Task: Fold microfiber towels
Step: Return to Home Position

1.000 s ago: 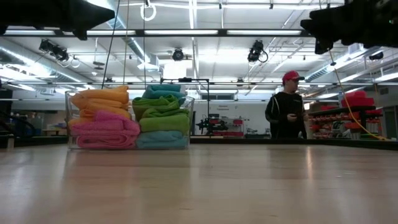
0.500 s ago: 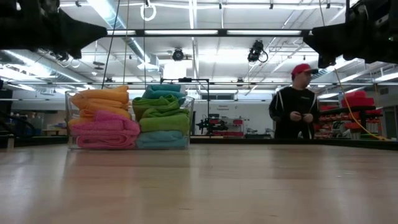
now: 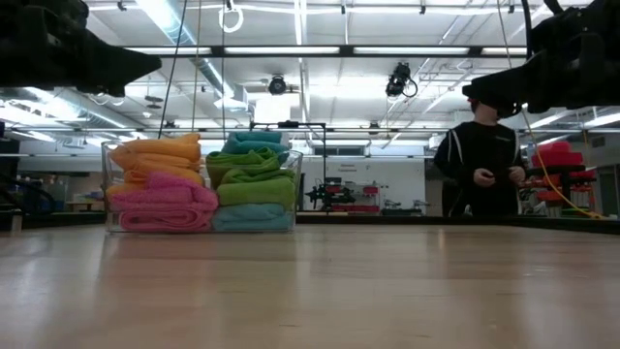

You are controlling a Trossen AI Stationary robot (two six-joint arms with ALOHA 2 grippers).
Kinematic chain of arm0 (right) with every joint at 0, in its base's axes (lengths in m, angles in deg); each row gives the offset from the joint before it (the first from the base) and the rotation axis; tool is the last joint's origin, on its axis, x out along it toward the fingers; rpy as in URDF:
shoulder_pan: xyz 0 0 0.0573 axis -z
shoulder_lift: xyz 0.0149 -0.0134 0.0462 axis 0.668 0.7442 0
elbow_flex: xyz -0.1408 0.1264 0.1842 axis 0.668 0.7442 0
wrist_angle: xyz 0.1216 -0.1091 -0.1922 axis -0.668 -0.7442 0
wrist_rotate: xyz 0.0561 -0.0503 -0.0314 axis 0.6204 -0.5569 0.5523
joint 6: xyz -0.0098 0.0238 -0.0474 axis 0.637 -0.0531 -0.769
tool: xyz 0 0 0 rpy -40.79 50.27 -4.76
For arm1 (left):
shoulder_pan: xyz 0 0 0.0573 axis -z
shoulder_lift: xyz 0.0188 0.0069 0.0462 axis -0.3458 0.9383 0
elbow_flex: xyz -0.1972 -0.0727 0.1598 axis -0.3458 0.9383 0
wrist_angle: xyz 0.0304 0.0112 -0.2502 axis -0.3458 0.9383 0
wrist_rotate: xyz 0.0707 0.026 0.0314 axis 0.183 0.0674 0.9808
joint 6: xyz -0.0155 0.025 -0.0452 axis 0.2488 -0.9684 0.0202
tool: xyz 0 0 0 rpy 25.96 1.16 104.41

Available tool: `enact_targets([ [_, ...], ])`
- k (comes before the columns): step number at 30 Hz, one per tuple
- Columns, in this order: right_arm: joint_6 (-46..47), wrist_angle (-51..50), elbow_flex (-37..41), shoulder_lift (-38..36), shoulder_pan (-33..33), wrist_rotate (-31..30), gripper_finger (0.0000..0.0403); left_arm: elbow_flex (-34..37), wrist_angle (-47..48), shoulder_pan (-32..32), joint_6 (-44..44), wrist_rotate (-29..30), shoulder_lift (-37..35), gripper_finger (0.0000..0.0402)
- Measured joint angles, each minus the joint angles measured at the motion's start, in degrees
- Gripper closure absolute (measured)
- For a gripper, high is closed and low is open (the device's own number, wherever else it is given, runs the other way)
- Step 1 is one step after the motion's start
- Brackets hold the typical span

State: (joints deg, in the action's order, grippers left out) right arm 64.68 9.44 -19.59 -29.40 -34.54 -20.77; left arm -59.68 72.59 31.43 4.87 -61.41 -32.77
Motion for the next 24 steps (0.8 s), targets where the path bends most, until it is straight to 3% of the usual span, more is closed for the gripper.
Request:
enact_targets([
  [12,-8.2,0.2,0.0,0.1,0.0,-0.7,0.0250,0.0,-2.6,-0.3,-19.9,0.1,0.0,0.0350],
  [24,-8.1,0.1,0.0,0.1,0.0,-0.8,0.0250,0.0,-2.5,-0.3,-20.4,0.0,0.0,0.0357],
])
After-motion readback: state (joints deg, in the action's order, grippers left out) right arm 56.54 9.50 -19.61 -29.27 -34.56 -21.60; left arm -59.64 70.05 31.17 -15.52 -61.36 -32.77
